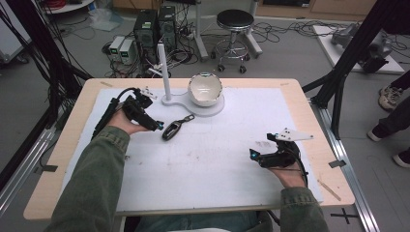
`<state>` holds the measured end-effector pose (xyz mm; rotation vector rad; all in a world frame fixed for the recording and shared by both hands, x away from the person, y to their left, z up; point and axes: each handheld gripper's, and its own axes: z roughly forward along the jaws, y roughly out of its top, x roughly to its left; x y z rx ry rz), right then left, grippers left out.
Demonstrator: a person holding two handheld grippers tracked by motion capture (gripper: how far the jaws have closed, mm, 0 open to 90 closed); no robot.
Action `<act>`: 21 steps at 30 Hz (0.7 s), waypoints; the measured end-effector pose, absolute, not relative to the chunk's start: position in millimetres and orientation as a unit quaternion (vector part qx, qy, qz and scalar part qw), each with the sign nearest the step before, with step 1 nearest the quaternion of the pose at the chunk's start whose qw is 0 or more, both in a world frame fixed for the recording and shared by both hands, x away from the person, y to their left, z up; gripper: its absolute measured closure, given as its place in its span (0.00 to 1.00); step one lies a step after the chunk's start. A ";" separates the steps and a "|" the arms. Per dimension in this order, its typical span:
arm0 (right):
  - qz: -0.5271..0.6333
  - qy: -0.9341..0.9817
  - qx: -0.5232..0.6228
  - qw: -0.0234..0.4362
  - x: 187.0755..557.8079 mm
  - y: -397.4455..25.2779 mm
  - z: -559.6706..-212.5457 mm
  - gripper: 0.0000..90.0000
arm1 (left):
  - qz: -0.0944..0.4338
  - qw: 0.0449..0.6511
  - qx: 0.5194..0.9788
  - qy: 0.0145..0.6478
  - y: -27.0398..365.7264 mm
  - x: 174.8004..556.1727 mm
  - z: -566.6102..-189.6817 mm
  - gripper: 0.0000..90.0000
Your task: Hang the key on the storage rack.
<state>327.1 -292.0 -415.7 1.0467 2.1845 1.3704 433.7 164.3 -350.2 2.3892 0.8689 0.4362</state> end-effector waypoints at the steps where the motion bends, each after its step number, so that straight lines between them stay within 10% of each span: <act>1: 0.485 0.772 0.369 0.179 327.3 -292.2 -415.8 0.01 | 0.159 0.274 0.892 0.322 160.4 435.7 -351.1 0.02; 21: 0.484 0.772 0.373 0.174 328.1 -294.0 -416.2 0.01 | 0.120 0.236 0.911 0.316 117.3 479.3 -373.0 0.03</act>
